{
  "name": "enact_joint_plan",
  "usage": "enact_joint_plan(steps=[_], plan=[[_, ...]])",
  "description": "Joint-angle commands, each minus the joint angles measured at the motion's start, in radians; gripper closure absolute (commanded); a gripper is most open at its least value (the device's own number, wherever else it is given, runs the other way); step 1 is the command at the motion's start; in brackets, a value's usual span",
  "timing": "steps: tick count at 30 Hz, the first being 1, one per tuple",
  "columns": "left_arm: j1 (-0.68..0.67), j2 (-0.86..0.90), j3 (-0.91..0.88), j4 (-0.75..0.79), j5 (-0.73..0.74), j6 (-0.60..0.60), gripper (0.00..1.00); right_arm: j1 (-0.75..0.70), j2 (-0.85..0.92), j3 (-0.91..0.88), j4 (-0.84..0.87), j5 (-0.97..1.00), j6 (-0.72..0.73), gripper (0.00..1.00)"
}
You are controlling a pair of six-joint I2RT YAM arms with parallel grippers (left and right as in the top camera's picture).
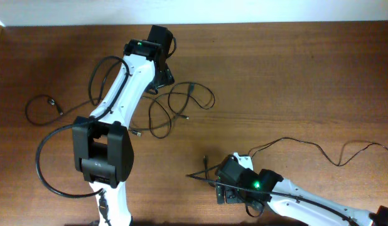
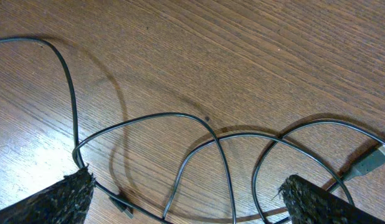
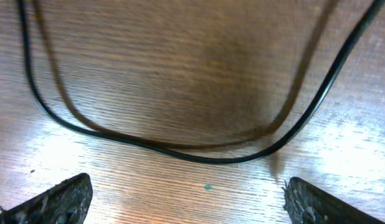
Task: Untangle cables
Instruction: 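Move the right gripper left to the cable tangle at center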
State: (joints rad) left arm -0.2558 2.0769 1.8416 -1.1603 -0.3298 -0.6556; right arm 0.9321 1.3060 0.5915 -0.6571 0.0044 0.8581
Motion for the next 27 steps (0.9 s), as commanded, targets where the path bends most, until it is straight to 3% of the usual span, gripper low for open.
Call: enact_joint_plan(steps=[1, 6, 11, 17, 21, 27], plan=[[0.002, -0.024, -0.005, -0.001, -0.007, -0.013, 0.01, 0.009, -0.012, 0.136, -0.027, 0.104, -0.114, 0.00], [0.001, -0.024, -0.005, -0.001, -0.007, -0.013, 0.01, -0.003, -0.010, 0.299, -0.105, 0.259, -0.159, 0.01], [0.001, -0.024, -0.005, 0.004, -0.014, -0.013, 0.01, -0.163, 0.027, 0.301, 0.114, 0.243, -0.313, 0.01], [0.042, -0.024, -0.005, 0.076, -0.123, -0.010, 0.01, -0.298, 0.156, 0.301, 0.354, 0.179, -0.489, 0.01], [0.203, -0.024, -0.005, 0.084, -0.112, -0.010, 0.01, -0.298, 0.281, 0.301, 0.523, 0.078, -0.559, 0.01], [0.406, -0.024, -0.005, 0.082, -0.074, -0.010, 0.01, -0.289, 0.333, 0.307, 0.601, -0.027, -0.729, 0.01]])
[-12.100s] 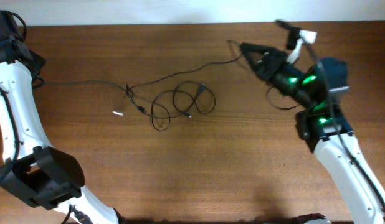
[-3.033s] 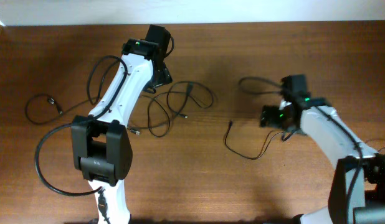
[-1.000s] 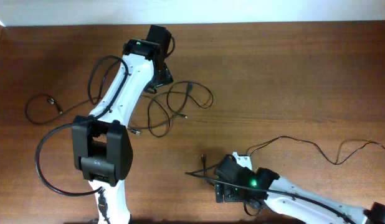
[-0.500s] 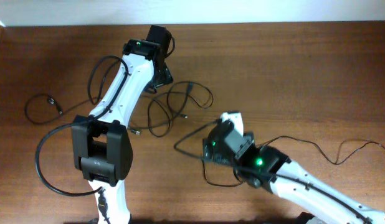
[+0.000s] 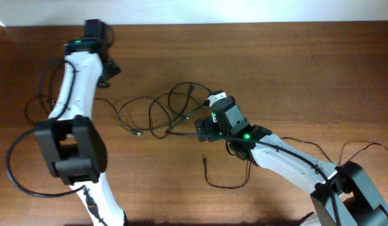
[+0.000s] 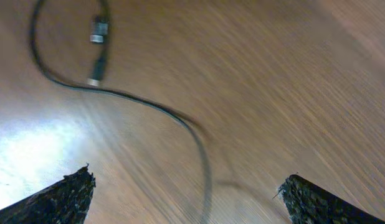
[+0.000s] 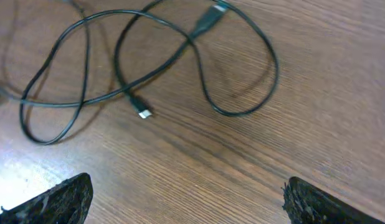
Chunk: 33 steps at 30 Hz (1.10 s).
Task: Untangle cables
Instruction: 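Move the right gripper left to the cable tangle at center, then grasp a black cable in the tangle with the right gripper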
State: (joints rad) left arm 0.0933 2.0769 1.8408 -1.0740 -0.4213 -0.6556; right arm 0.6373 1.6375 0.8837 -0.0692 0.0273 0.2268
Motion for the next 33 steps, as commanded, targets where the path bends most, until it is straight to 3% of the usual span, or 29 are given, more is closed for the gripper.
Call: enact_joint_plan(steps=[1, 10, 25, 29, 33], plan=[[0.072, -0.024, -0.004, -0.004, 0.018, -0.010, 0.01, 0.012, 0.002, 0.014, 0.024, -0.050, -0.124, 0.01], [0.095, -0.024, -0.004, -0.023, 0.017, -0.010, 0.01, 0.031, 0.004, 0.014, 0.127, -0.055, -0.127, 0.01], [0.095, -0.024, -0.004, -0.023, 0.017, -0.010, 0.01, 0.029, 0.008, 0.014, 0.063, -0.010, -0.100, 0.01], [0.095, -0.024, -0.004, -0.023, 0.017, -0.010, 0.01, 0.029, 0.056, 0.014, 0.164, 0.007, -0.145, 0.01], [0.095, -0.024, -0.004, -0.022, 0.017, -0.010, 0.01, 0.029, 0.196, 0.096, 0.204, 0.006, -0.164, 0.13]])
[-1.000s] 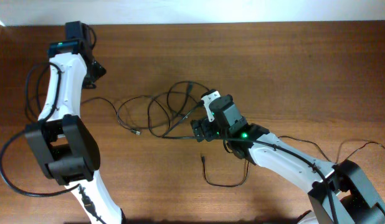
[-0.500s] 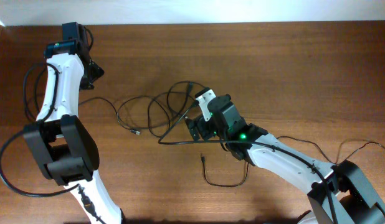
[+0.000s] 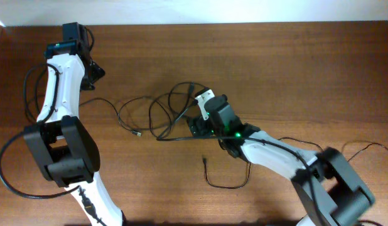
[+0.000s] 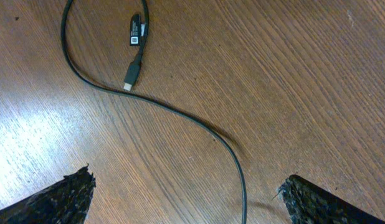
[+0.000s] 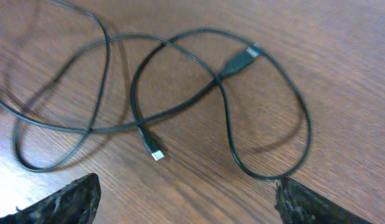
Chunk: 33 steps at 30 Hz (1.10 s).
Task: Untangle cables
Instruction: 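Grasp a black cable in the tangle with the right gripper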
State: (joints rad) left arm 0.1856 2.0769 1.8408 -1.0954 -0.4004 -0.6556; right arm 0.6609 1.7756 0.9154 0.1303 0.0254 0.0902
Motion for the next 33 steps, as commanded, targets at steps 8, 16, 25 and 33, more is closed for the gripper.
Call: enact_joint_plan(steps=[8, 16, 25, 33], plan=[[0.002, -0.024, -0.004, -0.001, -0.004, -0.010, 0.01, 0.014, 0.209, 0.177, 0.116, -0.096, -0.099, 0.14], [0.002, -0.024, -0.004, -0.001, -0.004, -0.010, 0.01, 0.066, 0.298, 0.204, 0.193, -0.266, -0.375, 0.15], [0.002, -0.024, -0.004, -0.001, -0.004, -0.010, 0.01, 0.092, 0.408, 0.425, -0.077, -0.277, -0.423, 0.36], [0.002, -0.024, -0.004, -0.001, -0.004, -0.010, 0.01, 0.090, 0.436, 0.439, -0.142, -0.272, -0.395, 0.96]])
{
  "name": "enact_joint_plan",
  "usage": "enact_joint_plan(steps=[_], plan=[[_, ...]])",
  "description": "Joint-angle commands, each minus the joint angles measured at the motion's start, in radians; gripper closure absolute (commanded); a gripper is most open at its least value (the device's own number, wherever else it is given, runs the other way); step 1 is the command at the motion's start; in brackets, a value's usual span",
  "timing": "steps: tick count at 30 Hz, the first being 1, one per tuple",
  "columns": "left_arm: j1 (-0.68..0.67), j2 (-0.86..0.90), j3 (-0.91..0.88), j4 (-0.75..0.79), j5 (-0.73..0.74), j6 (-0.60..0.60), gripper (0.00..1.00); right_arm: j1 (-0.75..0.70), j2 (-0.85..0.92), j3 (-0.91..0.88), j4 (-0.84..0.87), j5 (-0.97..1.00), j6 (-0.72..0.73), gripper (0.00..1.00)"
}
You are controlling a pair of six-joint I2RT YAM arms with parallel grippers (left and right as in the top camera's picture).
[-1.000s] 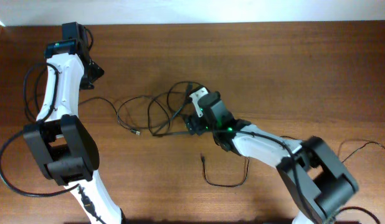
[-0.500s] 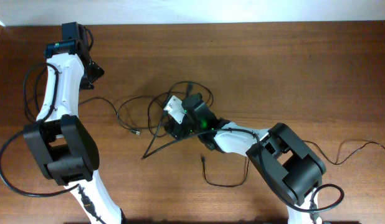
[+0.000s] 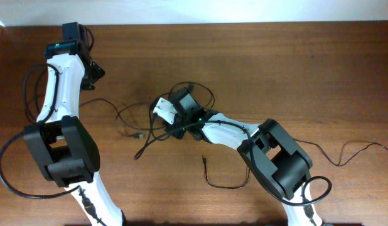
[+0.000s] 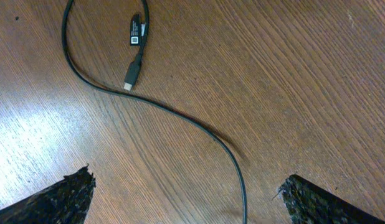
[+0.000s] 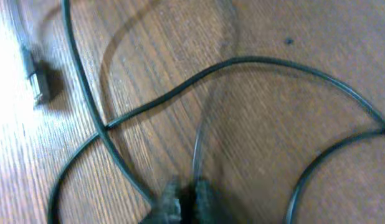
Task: Untangle cables
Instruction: 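Grasp a black cable in the tangle with the right gripper, then pull the grasped cable up and right with the right gripper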
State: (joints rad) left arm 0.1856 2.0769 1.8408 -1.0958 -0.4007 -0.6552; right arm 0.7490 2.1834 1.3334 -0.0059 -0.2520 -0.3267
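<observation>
A tangle of thin black cables lies mid-table. My right gripper is down in its left part. In the right wrist view the gripper is shut on one blurred cable strand that rises from between the fingers, with other loops crossing around it. My left gripper is at the far left back, open. In its wrist view the left gripper hangs above a cable end with a USB plug and a label.
A separate cable curls near the front centre. Another cable runs along the right side. A loose strand trails from the tangle toward the front left. The right arm's elbow spans the middle.
My right gripper was open over the tangle's right side; now it sits further left and is shut on a strand. The tangle has shifted, a strand now trailing front-left. The left arm is unmoved.
First my left gripper hung open over the tangle and my right was open near the front cable. Then the left stood at the back left and the right over the tangle. The right stayed open there, and now is shut on a strand.
</observation>
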Motion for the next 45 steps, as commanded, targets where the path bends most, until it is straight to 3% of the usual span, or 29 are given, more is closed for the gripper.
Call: enact_joint_plan(steps=[1, 8, 13, 18, 23, 38, 45], plan=[[0.002, -0.024, -0.004, -0.001, -0.003, -0.010, 0.01, 0.002, 0.027, 0.032, -0.007, 0.029, 0.048, 0.96], [0.002, -0.024, -0.004, 0.000, -0.003, -0.010, 0.01, -0.010, -0.071, 0.150, -0.142, 0.110, 0.086, 0.96], [0.002, -0.024, -0.004, 0.000, -0.003, -0.010, 0.01, -0.050, -0.222, 0.243, -0.186, 0.140, 0.232, 0.96], [0.002, -0.024, -0.004, -0.001, -0.003, -0.010, 0.01, -0.197, -0.378, 0.245, -0.267, 0.387, 0.401, 0.96], [0.002, -0.024, -0.004, 0.000, -0.003, -0.010, 0.01, -0.426, -0.447, 0.245, -0.469, 0.371, 0.644, 0.96], [0.002, -0.024, -0.004, 0.000, -0.003, -0.010, 0.01, -0.751, -0.726, 0.245, -0.548, 0.448, 0.646, 0.96], [0.002, -0.024, -0.004, 0.000, -0.003, -0.010, 0.01, -0.821, -0.764, 0.245, -0.574, 0.448, 0.646, 0.96]])
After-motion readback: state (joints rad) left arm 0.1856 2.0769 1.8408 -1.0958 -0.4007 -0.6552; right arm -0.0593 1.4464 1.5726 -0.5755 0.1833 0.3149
